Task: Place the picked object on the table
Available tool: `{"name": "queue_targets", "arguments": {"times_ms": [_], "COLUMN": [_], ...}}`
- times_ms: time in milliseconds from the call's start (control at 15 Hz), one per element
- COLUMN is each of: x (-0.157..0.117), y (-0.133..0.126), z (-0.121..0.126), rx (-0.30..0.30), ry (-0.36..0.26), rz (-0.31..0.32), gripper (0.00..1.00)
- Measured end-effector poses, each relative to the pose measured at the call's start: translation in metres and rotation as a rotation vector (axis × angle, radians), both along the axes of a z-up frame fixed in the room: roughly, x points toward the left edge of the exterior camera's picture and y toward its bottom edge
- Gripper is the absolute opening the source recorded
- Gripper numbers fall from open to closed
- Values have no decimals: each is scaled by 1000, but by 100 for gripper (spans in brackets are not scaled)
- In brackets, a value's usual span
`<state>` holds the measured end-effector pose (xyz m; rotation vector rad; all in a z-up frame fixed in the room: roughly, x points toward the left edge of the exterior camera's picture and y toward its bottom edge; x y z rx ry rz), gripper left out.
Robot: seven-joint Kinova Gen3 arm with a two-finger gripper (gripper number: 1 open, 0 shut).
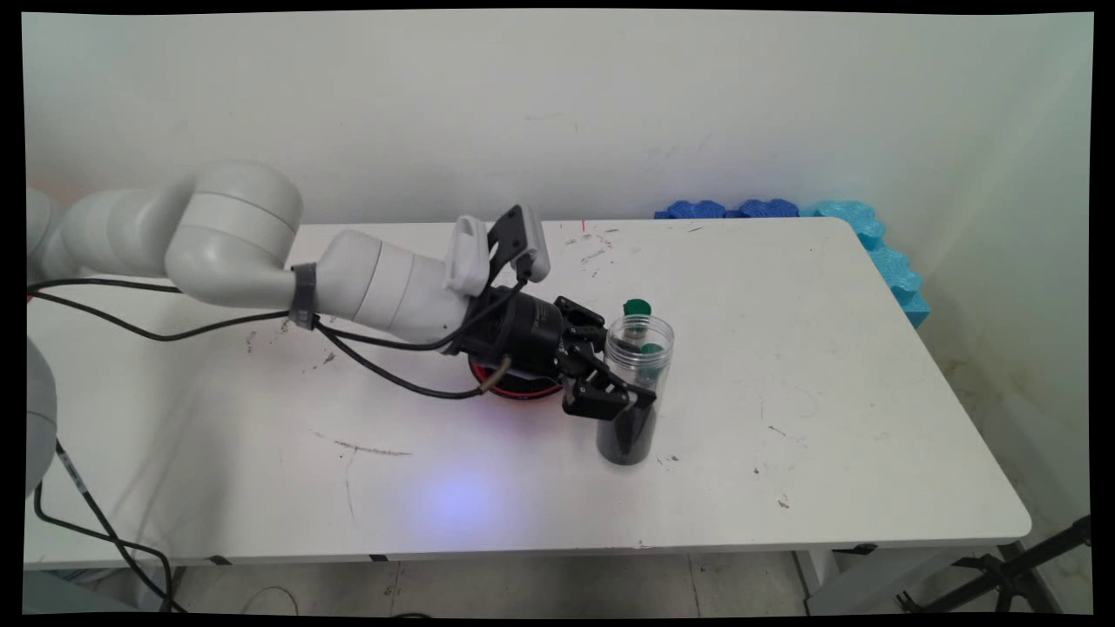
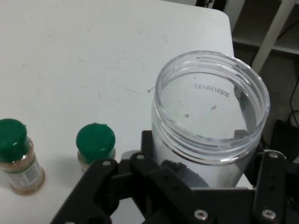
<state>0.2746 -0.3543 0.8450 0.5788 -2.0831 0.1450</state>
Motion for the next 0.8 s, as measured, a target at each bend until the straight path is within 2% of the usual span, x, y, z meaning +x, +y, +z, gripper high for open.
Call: {"name": "queue_targets", "arguments": {"times_ms": [800], "x": [-2], "y": [5], "z": [-23], "rx": [-2], "ry": [-5], "rz": [21], "gripper": [0]}}
